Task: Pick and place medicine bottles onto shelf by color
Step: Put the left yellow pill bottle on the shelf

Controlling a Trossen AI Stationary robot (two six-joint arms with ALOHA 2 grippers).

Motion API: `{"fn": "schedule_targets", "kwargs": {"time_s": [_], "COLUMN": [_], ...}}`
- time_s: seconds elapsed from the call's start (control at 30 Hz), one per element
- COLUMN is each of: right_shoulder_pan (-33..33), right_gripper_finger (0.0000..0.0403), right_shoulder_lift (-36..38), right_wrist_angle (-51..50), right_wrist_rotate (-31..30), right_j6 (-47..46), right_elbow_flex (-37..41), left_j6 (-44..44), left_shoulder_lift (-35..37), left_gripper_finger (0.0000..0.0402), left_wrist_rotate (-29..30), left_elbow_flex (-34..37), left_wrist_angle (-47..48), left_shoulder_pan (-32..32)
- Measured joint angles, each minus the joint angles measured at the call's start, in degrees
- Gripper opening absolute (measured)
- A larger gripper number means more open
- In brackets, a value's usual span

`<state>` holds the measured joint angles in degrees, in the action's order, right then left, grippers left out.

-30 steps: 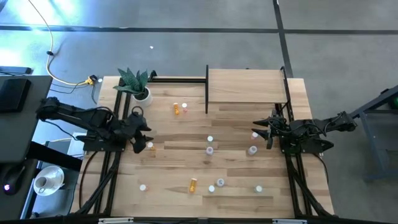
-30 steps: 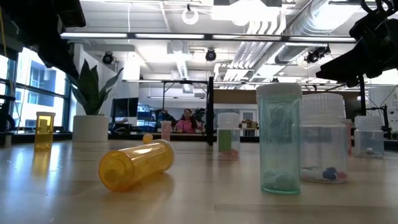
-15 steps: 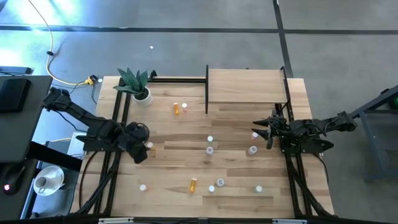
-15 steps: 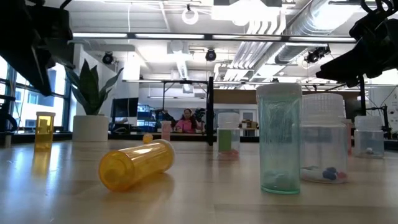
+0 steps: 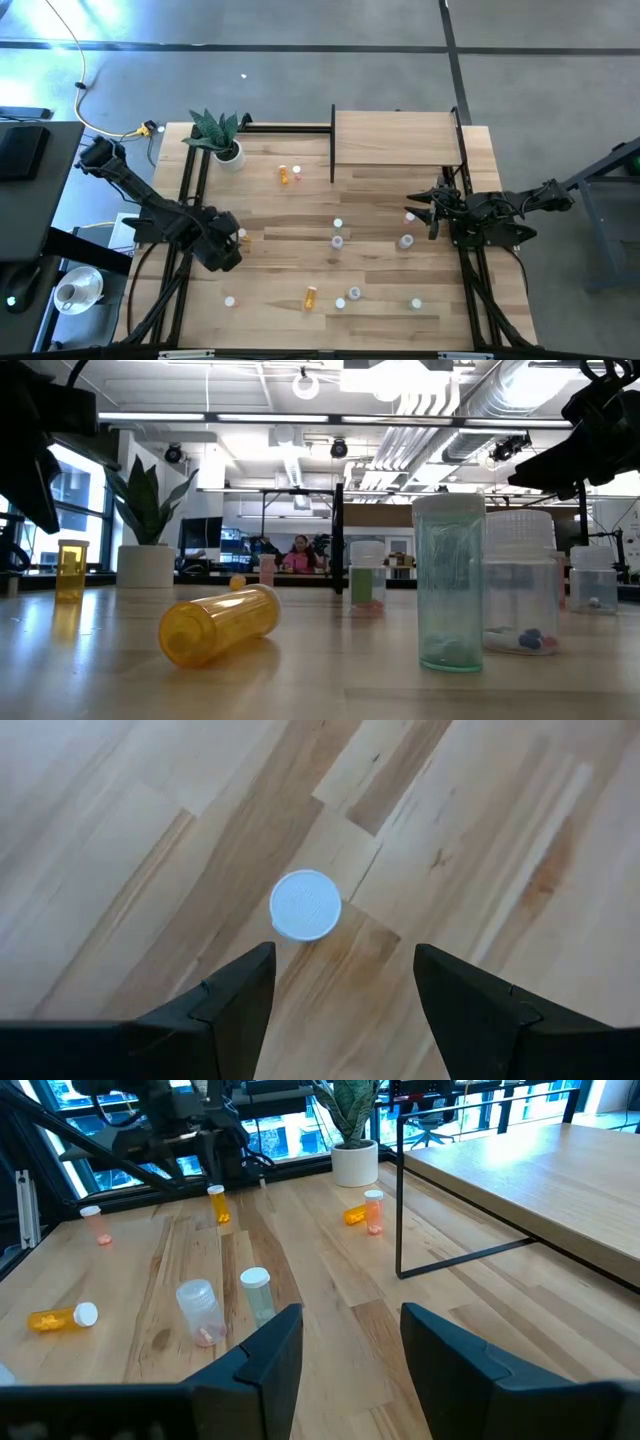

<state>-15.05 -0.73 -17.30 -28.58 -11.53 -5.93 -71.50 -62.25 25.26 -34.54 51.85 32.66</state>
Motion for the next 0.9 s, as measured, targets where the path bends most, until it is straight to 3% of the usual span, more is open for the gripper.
{"fn": "schedule_targets", "kwargs": {"time_s": [0.23,0.53,0.9], "right_shoulder_pan": [0.00,0.01,0.00], "right_gripper_finger": [0.0161,0.0161,0.0161], "right_shoulder_lift": [-0.02,-0.01,-0.02], "right_wrist_angle": [-0.02,-0.02,-0.02], "right_wrist_rotate": [0.02,0.01,0.02], "right_j6": [0.00,0.00,0.00], "right_elbow_flex": [0.00,0.00,0.00], "left_j6": [-10.62,-20.74,-28.99], "left_shoulder_lift": [-8.33,-19.53,-30.94], "left_gripper_finger": [0.0229,0.0229,0.0229], "left_wrist_rotate": [1.92,8.62,14.45], "left_elbow_flex": [0.00,0.00,0.00], "left_wrist_angle": [-0.65,-4.50,-5.42], "left_shoulder_pan": [3.83,8.50,9.45]}}
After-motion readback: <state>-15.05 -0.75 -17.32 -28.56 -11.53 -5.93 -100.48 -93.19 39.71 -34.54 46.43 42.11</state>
